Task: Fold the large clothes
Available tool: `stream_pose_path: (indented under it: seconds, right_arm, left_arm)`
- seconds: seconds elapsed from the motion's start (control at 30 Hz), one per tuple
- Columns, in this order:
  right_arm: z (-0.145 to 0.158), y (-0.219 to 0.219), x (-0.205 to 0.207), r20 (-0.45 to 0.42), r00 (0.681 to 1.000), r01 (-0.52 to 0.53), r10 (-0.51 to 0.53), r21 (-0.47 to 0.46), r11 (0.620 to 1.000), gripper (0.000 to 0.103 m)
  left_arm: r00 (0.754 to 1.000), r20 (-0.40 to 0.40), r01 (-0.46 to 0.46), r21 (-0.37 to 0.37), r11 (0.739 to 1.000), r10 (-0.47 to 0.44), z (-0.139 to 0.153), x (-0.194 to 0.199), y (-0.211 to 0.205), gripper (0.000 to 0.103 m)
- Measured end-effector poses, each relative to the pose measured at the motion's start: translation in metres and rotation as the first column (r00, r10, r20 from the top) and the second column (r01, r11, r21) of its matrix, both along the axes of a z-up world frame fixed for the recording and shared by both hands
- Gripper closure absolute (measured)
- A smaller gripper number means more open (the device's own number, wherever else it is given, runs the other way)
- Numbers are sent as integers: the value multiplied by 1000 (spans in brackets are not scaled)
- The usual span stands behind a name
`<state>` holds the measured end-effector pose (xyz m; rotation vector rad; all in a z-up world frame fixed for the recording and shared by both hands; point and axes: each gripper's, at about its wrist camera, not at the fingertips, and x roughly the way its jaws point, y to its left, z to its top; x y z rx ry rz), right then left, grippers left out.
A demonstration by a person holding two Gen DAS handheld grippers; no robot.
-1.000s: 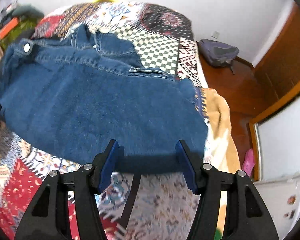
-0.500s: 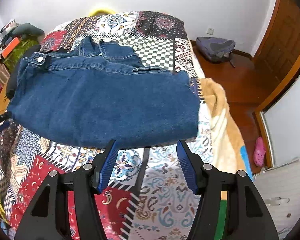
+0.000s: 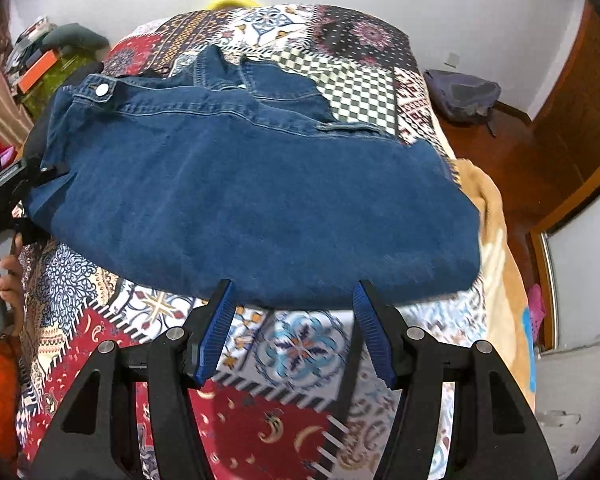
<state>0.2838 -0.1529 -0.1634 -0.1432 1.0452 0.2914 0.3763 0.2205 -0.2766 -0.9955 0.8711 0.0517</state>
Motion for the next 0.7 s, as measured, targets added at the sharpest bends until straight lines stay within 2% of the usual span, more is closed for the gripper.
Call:
stream_pose_path:
  seconds: [0.07, 0.1, 0.13, 0.17, 0.23, 0.27, 0.4, 0.47, 0.53, 0.63, 0.7]
  right_arm:
    - [1, 7, 3, 3, 1000, -15, 15, 7, 1000, 46]
    - [2, 11, 5, 7, 1000, -22, 22, 17, 1000, 46]
    - [3, 14, 7, 15, 999, -28, 28, 27, 999, 46]
    - [5, 18, 8, 24, 999, -36, 36, 36, 999, 46]
    - [8, 24, 11, 27, 998, -53, 52, 46, 998, 46]
    - [9, 28, 13, 29, 998, -63, 62, 50, 997, 46]
    - [18, 42, 19, 35, 995, -97, 95, 59, 994, 46]
    - [26, 51, 23, 40, 993, -109, 106, 72, 991, 46]
    - [35, 61, 26, 51, 991, -126, 121, 105, 986, 46]
    - [42, 80, 28, 61, 989, -144, 136, 164, 976, 46]
    - [36, 97, 31, 26, 987, -159, 157, 199, 967, 46]
  left_arm:
    - [999, -32, -31, 66, 997, 33, 3, 0, -6, 58]
    - [998, -34, -50, 86, 995, 53, 5, -1, -8, 63]
    - [997, -35, -69, 104, 992, 73, 9, -1, -12, 73]
    - [996, -35, -76, 162, 984, 82, 19, -1, -19, 84]
    - [998, -9, -64, 254, 965, 69, 41, -3, -32, 88]
    - [998, 12, -64, 270, 961, 63, 51, -4, -37, 89]
    - [990, 142, -49, 242, 969, 15, 99, -15, -53, 93]
    - [978, 204, -17, 245, 969, -35, 124, -22, -54, 94]
    - [959, 271, -4, 301, 954, -81, 156, -30, -63, 94]
    - [932, 347, -37, 367, 929, -101, 190, -52, -64, 94]
    - [917, 387, -74, 398, 914, -94, 207, -65, -59, 94]
